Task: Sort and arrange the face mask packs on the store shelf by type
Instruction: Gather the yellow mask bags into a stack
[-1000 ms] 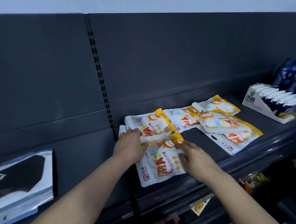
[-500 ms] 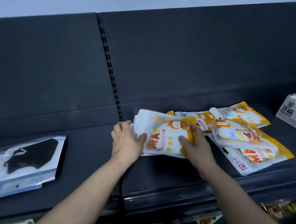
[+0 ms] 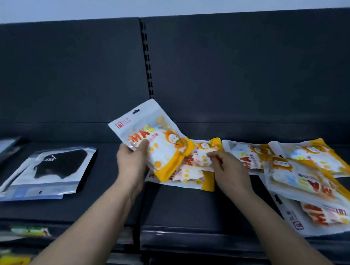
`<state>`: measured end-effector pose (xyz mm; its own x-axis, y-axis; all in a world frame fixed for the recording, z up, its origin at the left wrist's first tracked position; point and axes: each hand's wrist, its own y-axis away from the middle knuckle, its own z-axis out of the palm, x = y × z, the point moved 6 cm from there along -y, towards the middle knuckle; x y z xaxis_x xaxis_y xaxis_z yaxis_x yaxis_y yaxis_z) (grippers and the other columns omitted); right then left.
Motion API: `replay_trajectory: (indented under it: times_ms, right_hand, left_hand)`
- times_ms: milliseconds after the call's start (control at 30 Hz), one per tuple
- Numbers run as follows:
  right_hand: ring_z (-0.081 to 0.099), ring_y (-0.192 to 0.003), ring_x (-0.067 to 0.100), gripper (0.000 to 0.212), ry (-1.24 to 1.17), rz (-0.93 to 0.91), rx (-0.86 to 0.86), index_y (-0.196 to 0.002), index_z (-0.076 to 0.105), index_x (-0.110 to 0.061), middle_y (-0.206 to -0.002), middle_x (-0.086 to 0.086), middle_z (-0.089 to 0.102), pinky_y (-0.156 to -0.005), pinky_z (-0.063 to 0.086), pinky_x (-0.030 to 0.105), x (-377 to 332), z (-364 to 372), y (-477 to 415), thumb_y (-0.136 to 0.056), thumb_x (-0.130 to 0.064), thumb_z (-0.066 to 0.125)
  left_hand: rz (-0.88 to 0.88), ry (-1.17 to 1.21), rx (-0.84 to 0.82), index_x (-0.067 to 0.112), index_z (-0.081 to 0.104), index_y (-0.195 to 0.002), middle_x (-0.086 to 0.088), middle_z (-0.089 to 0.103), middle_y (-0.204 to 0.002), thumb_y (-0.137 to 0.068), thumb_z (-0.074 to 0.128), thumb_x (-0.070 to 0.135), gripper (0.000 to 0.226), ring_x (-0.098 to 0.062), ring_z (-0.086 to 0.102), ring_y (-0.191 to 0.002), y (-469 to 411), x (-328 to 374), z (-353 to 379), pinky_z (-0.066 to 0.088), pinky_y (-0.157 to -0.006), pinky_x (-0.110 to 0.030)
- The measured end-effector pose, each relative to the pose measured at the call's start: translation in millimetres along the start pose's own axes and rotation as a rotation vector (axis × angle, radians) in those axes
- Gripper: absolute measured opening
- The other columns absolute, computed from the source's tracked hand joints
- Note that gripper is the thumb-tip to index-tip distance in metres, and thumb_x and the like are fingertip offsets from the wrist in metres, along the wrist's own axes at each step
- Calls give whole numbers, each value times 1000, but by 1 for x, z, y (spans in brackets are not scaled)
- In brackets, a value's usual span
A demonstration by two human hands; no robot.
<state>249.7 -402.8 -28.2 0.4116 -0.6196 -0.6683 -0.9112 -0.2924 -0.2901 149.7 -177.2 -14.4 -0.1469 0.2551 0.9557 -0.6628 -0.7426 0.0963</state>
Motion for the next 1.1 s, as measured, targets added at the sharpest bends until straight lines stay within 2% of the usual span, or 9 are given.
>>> replay_trajectory:
  times_ms: [100,200,333,433,633,767,833,933,1100]
  right_hand:
    - [35,-135,23,39,371,-132,-185,-133,52,-23,-145,4,43,-102,41,38,2,21,-20,-96,-15,44]
    - [14,-146,23,44,429,-116,-372,-145,34,-27,-157,2,23,-112,30,41,5,47,-25,-101,-28,36]
    - [28,-138,27,45,575,-194,-430,-147,30,-29,-155,1,27,-110,24,33,-12,59,-6,-102,-34,29]
    - [36,-126,26,43,572,-264,-400,-143,36,-33,-147,-4,38,-101,33,30,-31,61,16,-101,-32,32]
    - [37,-130,22,43,442,-149,-306,-137,45,-35,-144,-4,43,-101,40,35,-35,57,7,-95,-25,46]
    - [11,-145,33,69,427,125,-431,-147,20,-39,-158,6,16,-115,19,47,-6,55,-10,-87,-56,50]
    - [22,-141,31,91,417,200,-483,-150,14,-32,-155,8,22,-110,27,44,2,51,-15,-77,-70,54]
    - [34,-135,29,118,488,263,-534,-150,14,-25,-150,6,33,-99,37,40,6,44,-19,-58,-82,61]
    - [44,-128,24,113,382,306,-470,-146,21,-25,-142,4,44,-91,42,37,11,39,-15,-57,-74,71]
  left_hand:
    - [2,-44,89,7,53,-121,-11,69,-113,-91,61,17,32,-27,70,-96,-9,12,-31,57,-83,-47]
    - [21,-147,98,5,52,-123,-10,69,-111,-96,54,16,29,-25,70,-93,-16,19,-50,57,-76,-39]
    - [39,-219,91,5,51,-122,-9,69,-108,-97,54,18,28,-22,70,-88,-23,26,-61,56,-67,-33]
    - [43,-232,85,6,52,-121,-8,69,-108,-97,56,19,28,-20,70,-87,-27,26,-67,55,-64,-31]
    - [3,-215,85,6,52,-121,-9,69,-110,-96,57,21,30,-23,70,-91,-35,21,-76,56,-67,-34]
    - [-30,-241,79,3,51,-120,-9,68,-107,-97,55,24,31,-23,69,-85,-44,19,-81,54,-58,-29]
    - [-49,-276,49,2,51,-114,-8,67,-98,-98,54,25,28,-20,65,-73,-46,15,-80,51,-47,-23]
    - [-69,-317,44,5,53,-114,-10,69,-101,-97,56,25,27,-25,67,-80,-49,6,-83,55,-60,-34]
    - [-84,-432,73,6,54,-107,-9,66,-93,-97,56,24,20,-21,60,-64,-59,-9,-87,44,-48,-26]
